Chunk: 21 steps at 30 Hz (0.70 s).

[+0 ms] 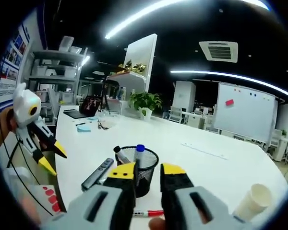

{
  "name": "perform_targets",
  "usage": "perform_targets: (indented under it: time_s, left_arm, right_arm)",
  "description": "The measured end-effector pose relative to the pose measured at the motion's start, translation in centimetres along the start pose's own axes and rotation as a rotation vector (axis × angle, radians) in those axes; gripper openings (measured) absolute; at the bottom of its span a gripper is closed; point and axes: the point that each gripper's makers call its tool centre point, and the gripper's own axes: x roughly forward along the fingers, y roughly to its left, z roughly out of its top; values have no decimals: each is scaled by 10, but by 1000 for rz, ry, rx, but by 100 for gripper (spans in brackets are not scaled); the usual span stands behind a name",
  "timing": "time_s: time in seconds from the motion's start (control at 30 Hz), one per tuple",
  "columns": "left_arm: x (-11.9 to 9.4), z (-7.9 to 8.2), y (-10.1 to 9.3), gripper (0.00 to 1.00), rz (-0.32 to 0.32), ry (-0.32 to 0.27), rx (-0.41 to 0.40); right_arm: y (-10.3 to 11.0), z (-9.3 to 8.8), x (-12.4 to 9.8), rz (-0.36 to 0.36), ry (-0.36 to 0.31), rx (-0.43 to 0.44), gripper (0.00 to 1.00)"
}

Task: Place the scattered laser pointers and whiteboard markers into the pen holder and stack the scattered paper cups together

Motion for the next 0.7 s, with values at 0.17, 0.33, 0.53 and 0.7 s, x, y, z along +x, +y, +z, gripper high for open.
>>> perform_targets:
  time_s: [0.17,0.33,0.53,0.7]
  left_arm:
    - [-1,0,2,38,4,-1,-2]
    - [0,-1,2,38,2,2,-1]
    - [0,1,3,38,4,-1,-2]
    - [1,1,3,38,6,1,-3]
  right_arm:
    - [0,-7,0,5,15,-7,19]
    - [1,-9,-1,13,27,-16,21]
    - [6,-15,-2,32,49,-42,21]
    - [8,-20,-6,47,63,-57,22]
